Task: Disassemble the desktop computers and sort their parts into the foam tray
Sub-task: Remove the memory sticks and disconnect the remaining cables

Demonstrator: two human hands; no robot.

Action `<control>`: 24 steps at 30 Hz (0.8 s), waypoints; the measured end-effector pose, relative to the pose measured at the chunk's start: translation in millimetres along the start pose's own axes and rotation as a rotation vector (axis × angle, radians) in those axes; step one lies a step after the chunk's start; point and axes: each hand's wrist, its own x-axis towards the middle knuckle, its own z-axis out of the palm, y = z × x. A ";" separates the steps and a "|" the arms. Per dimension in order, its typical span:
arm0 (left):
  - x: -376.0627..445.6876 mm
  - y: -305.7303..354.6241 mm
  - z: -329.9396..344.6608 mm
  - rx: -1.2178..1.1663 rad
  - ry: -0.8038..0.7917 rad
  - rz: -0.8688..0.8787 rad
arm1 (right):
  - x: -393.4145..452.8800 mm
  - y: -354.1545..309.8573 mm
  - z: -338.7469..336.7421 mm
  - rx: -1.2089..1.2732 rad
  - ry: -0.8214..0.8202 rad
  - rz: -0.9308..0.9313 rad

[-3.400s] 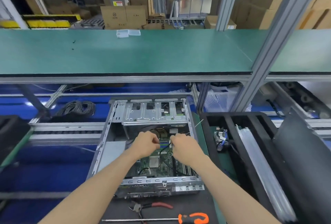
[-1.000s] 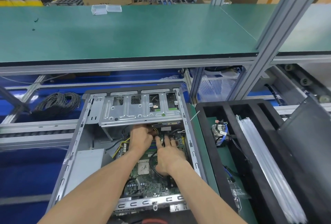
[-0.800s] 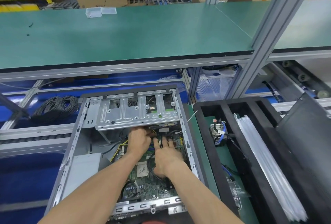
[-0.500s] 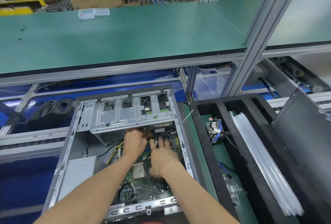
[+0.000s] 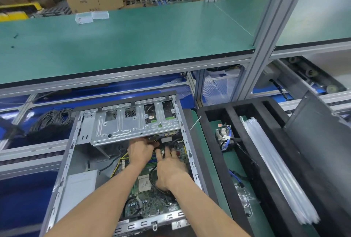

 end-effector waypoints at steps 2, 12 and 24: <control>1.9 0.6 1.0 -0.013 -0.016 0.001 | 0.9 -0.4 0.1 0.004 -0.007 0.003; 3.4 -1.0 -17.9 -0.155 -0.134 -0.041 | -1.9 -0.1 -0.1 0.019 -0.003 0.005; 25.0 -3.7 -47.8 0.519 -0.330 0.186 | -1.0 1.2 -0.2 0.026 -0.005 -0.001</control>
